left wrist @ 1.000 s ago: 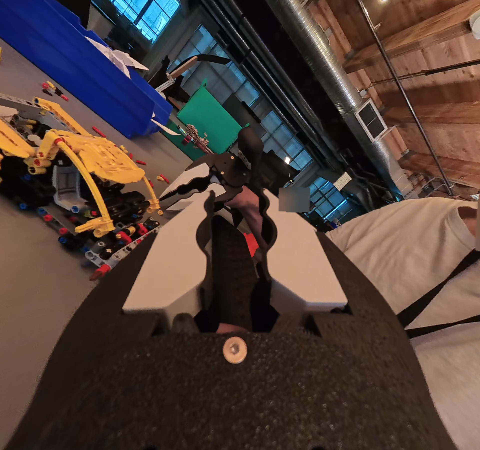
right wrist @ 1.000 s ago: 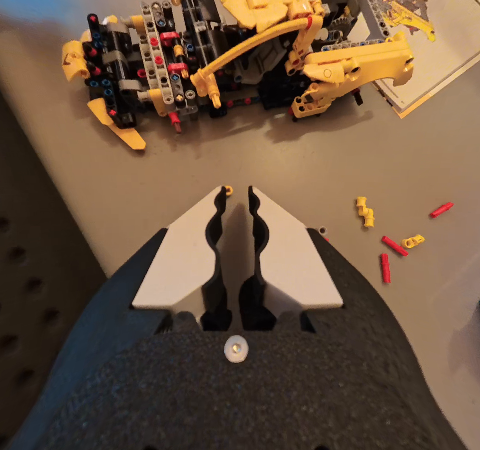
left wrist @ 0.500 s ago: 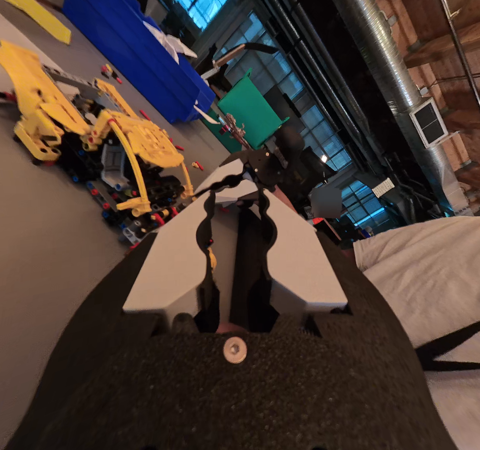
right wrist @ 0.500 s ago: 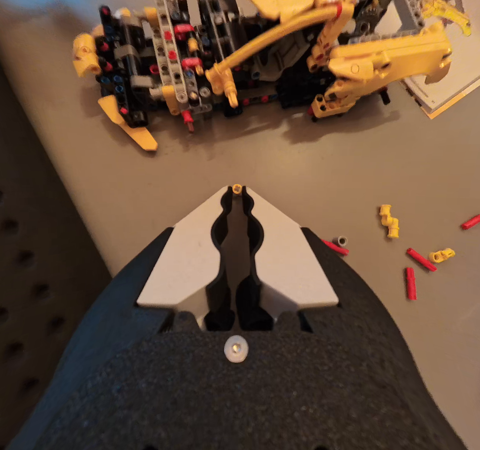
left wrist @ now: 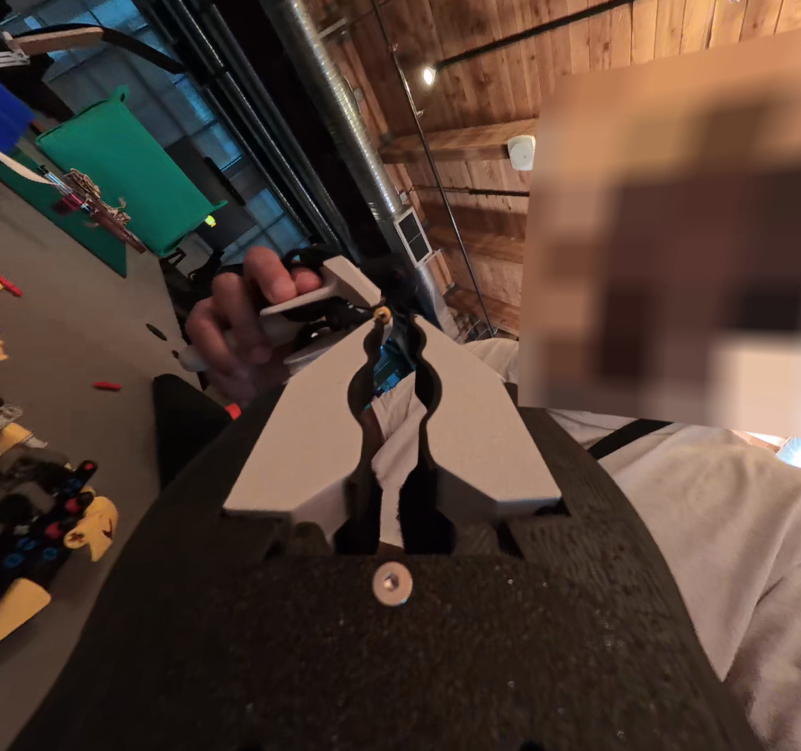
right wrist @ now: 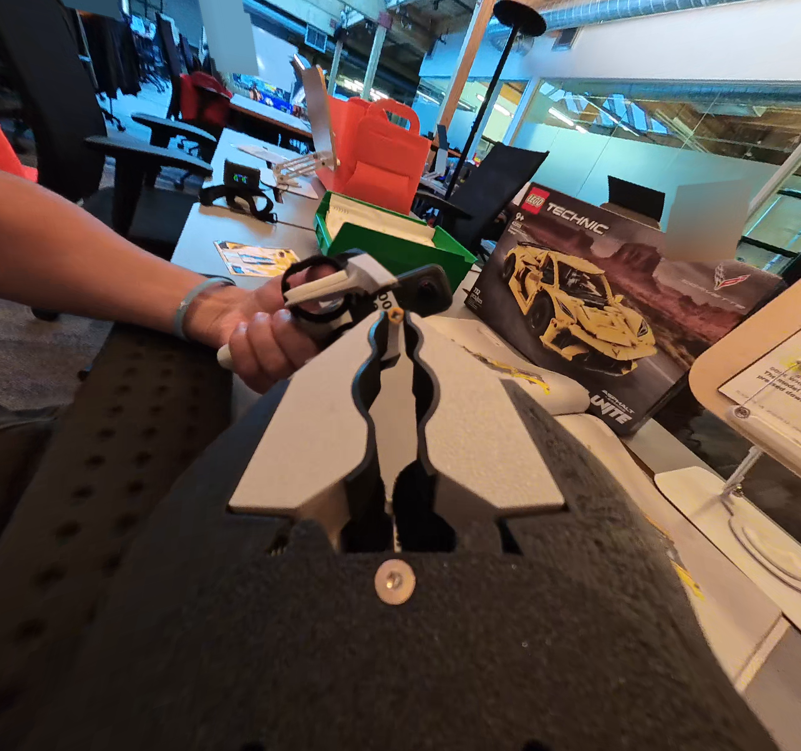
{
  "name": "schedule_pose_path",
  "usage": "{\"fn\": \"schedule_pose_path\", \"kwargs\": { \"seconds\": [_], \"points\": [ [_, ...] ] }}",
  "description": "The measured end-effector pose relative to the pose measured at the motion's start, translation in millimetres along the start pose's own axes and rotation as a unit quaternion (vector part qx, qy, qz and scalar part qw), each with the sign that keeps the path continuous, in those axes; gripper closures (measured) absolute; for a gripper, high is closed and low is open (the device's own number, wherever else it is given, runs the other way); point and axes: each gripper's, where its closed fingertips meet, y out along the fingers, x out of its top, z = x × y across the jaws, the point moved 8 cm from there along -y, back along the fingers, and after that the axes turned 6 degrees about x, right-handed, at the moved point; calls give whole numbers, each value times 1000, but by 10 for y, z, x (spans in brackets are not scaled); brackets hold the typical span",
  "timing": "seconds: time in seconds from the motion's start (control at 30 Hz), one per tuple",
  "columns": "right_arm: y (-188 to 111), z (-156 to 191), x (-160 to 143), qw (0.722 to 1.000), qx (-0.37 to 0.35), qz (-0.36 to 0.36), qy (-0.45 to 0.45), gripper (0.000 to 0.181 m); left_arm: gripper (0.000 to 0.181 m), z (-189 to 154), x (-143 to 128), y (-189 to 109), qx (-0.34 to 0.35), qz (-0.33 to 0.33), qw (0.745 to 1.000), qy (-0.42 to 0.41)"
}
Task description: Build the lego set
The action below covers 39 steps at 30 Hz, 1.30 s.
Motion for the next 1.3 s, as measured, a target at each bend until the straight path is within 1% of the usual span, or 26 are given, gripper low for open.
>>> {"fn": "schedule_pose_path", "kwargs": {
  "seconds": [0.1, 0.23, 0.47, 0.63, 1.07, 1.3],
  "points": [
    [-16, 2, 38, 1000, 4, -5, 0, 176, 163, -30, -44, 45, 1, 13, 1000, 16],
    [-23, 26, 56, 1000, 21, -11, 6, 176, 161, -14, -28, 40, 9, 5, 1000, 21],
    [21, 36, 0, 999, 31, -9, 19, 176, 164, -19, -61, 56, 5, 20, 1000, 24],
    [33, 61, 20, 999, 39, -18, 27, 176, 174, -25, -75, 59, -3, 26, 999, 21],
    [28, 60, 40, 997, 49, -35, 47, 176, 174, -42, -77, 60, -11, 24, 999, 25],
    [17, 58, 24, 997, 54, -34, 54, 176, 175, -35, -76, 60, -1, 30, 999, 40]
  ]
}}
